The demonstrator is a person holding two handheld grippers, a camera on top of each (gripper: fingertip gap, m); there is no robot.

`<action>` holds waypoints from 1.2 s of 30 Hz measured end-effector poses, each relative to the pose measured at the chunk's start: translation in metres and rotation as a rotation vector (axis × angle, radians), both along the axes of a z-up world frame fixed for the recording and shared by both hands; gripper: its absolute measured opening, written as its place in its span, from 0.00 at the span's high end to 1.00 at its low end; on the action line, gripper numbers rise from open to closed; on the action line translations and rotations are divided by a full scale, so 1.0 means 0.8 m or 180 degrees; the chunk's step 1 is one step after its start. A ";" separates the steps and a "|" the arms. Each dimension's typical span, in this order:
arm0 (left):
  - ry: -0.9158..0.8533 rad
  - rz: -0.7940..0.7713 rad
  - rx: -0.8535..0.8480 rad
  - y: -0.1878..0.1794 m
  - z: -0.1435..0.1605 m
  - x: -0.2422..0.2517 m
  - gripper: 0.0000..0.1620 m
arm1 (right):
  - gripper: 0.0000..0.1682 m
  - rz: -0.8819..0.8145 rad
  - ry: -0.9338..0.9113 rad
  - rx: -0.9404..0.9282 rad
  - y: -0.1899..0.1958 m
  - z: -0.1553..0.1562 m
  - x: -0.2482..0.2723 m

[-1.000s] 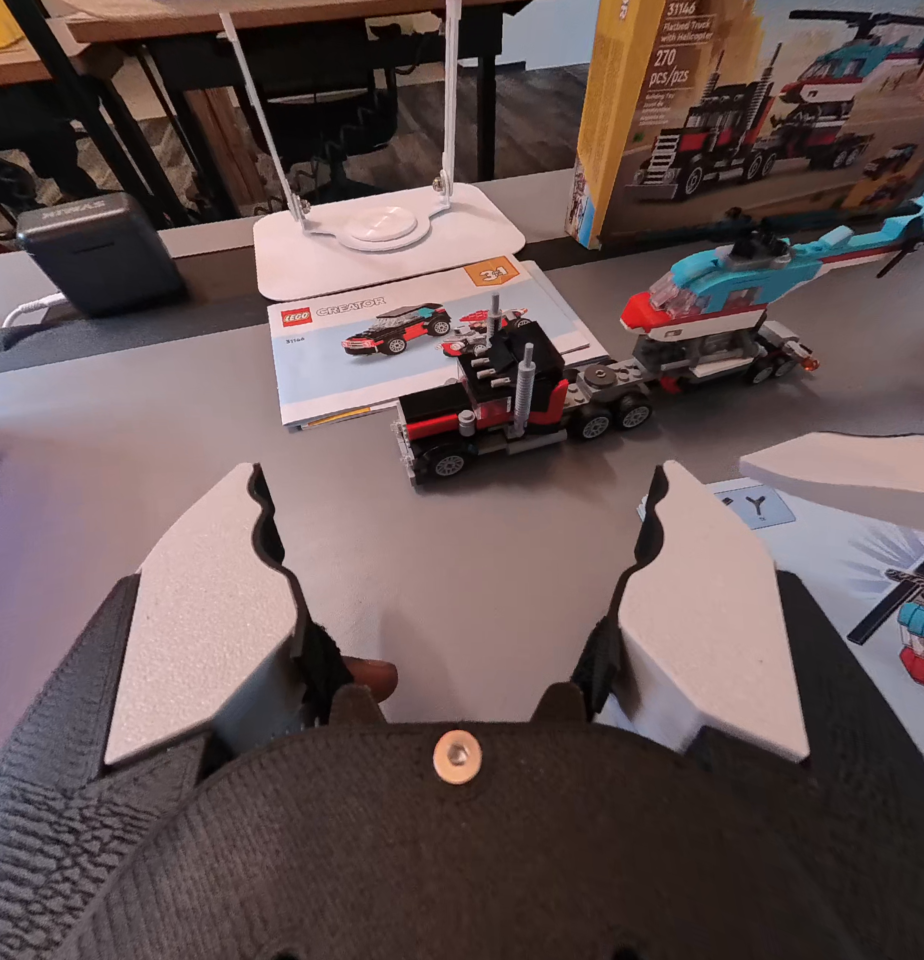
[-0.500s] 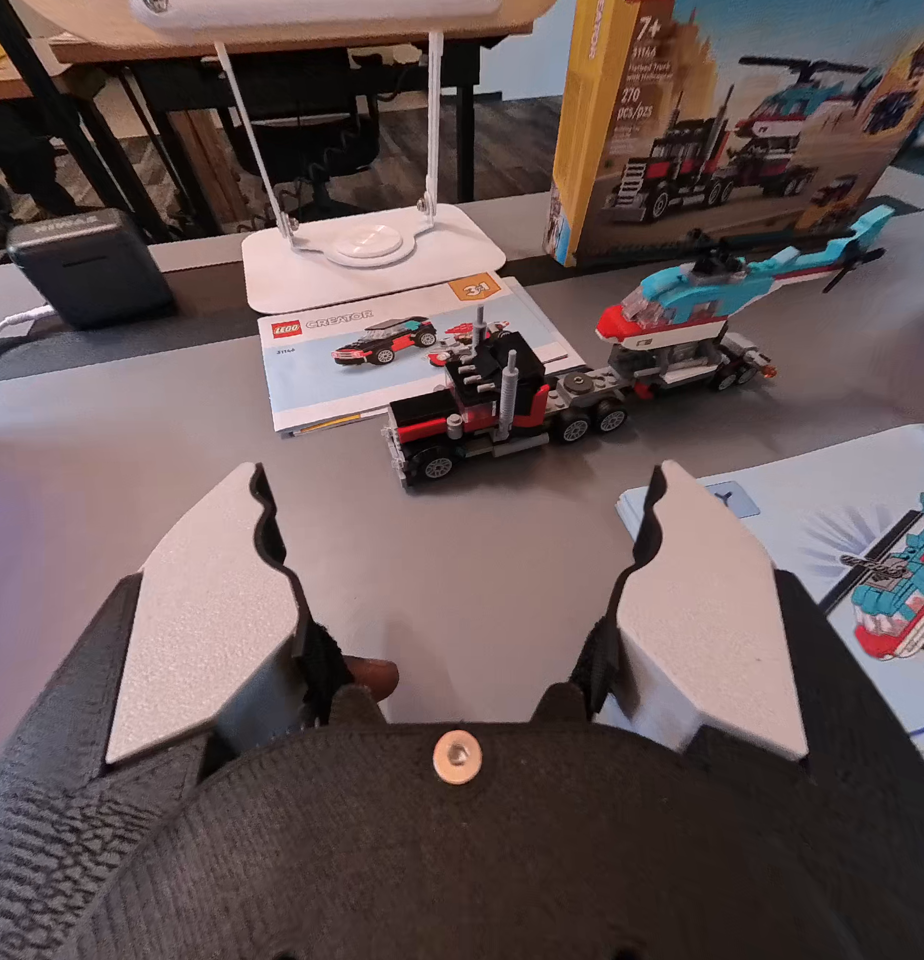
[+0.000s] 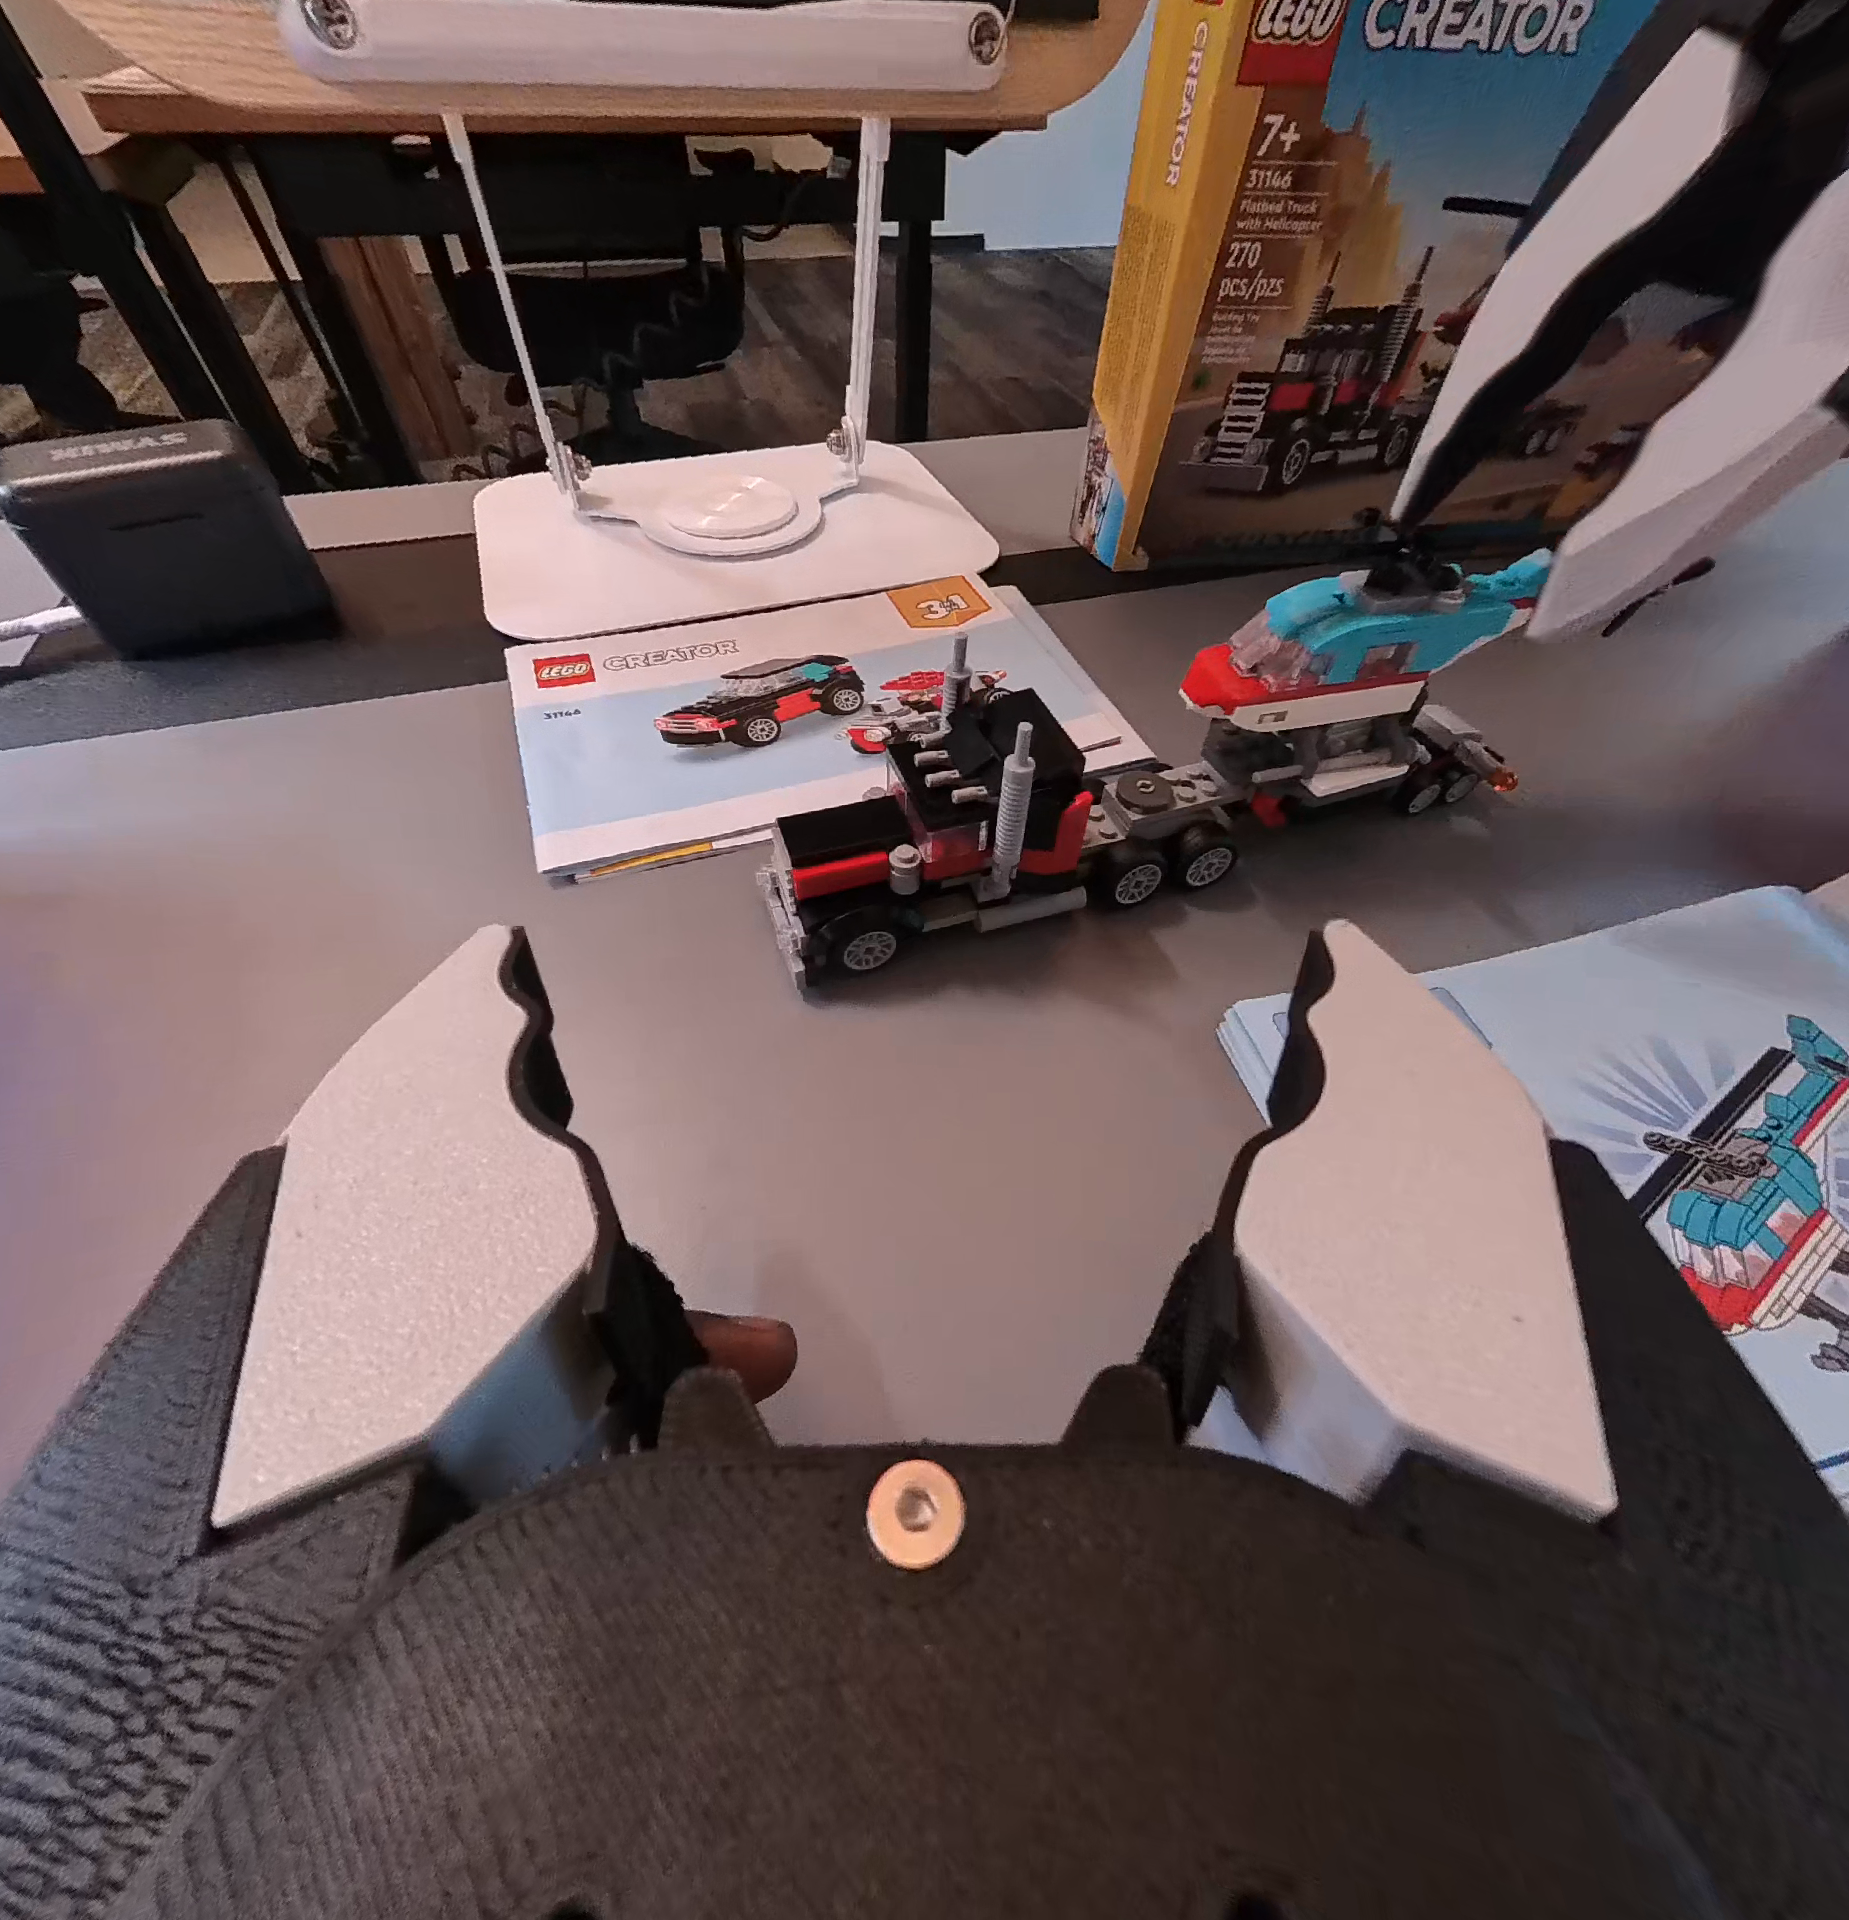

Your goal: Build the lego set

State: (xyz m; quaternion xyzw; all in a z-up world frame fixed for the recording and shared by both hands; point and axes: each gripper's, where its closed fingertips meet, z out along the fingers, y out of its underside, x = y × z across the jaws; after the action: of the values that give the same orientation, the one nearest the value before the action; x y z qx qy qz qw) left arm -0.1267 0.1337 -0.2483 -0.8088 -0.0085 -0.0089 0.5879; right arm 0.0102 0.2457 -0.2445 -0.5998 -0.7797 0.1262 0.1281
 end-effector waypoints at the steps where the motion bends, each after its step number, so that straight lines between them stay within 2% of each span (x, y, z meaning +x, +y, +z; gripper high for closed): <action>1: 0.0016 -0.0016 -0.0007 0.000 0.000 0.002 0.19 | 0.72 0.0007 -0.0011 -0.0008 0.000 -0.004 -0.002; 9: 0.0162 -0.0044 -0.0021 0.001 -0.001 0.006 0.19 | 0.78 0.0070 -0.0015 -0.0079 -0.005 -0.023 -0.016; 11: 0.0157 -0.0048 -0.0025 0.001 -0.001 0.006 0.19 | 0.84 0.0098 -0.0010 -0.0056 -0.004 -0.025 -0.017; 15: 0.0155 -0.0061 -0.0031 0.001 -0.001 0.007 0.19 | 0.84 0.0173 0.0044 -0.0060 -0.003 -0.022 -0.019; 19: 0.0156 -0.0079 -0.0047 0.001 -0.003 0.009 0.19 | 0.84 0.0240 0.0212 -0.0121 -0.006 -0.008 -0.023; 29: 0.0166 -0.0232 0.0111 0.002 0.008 0.020 0.18 | 0.84 0.0417 0.0139 -0.0133 -0.016 0.043 -0.022; 36: 0.0085 -0.0677 0.0539 -0.001 0.034 0.056 0.18 | 0.84 0.0736 0.0171 -0.0294 -0.046 0.089 -0.029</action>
State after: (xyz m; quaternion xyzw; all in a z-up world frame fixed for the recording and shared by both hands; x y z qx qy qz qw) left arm -0.0821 0.1329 -0.2212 -0.7527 0.0859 -0.0612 0.6499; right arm -0.0134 0.2089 -0.1732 -0.5075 -0.8333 0.1920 0.1057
